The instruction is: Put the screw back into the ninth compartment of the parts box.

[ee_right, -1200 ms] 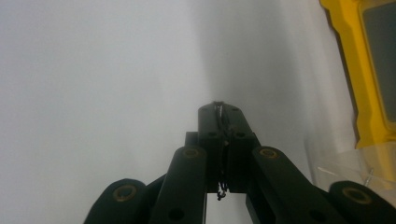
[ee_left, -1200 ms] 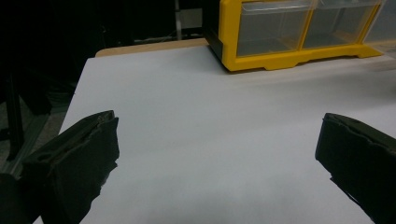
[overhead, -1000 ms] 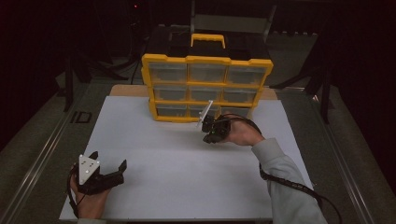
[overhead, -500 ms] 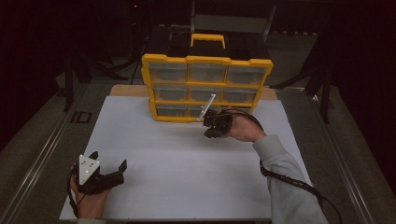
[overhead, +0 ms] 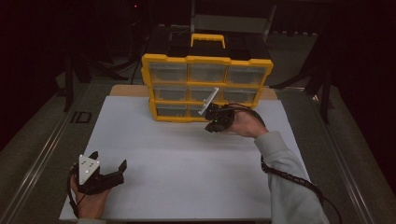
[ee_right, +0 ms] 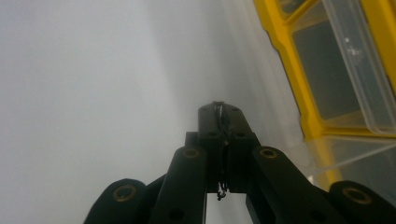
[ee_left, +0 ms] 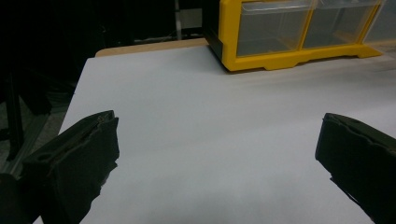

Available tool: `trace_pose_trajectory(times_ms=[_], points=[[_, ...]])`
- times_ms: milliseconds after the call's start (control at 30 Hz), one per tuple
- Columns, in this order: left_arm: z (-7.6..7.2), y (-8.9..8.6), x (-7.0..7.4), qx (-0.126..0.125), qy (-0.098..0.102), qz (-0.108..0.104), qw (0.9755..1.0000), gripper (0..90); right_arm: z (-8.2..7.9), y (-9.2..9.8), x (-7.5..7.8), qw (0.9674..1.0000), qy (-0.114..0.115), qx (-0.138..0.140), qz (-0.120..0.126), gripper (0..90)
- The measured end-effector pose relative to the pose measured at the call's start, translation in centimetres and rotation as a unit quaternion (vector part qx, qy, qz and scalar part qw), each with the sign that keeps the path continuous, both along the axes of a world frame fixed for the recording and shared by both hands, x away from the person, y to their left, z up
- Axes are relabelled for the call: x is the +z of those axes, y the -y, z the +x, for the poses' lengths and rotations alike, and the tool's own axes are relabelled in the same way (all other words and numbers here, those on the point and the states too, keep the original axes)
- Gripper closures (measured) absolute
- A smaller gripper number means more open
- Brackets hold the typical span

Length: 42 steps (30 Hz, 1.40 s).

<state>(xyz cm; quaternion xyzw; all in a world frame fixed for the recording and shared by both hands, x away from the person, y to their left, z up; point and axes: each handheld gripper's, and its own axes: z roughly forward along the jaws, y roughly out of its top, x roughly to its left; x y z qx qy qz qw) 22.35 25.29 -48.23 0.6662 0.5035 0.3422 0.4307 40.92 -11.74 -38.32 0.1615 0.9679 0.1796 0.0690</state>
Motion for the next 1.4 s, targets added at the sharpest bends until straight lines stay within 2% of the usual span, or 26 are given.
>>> trace_pose_trajectory(times_ms=[667, 1400], points=[[0.0, 0.0, 0.0, 0.0, -0.001, 0.0, 1.0, 0.3, 1.0, 1.3, 1.5, 0.9993, 0.014, -0.036, 0.003, 87.6], [0.0, 0.0, 0.0, 0.0, 0.0, 0.0, 1.0, 0.3, 2.3, 3.8, 1.8, 0.9945, 0.019, -0.103, 0.012, 87.6]])
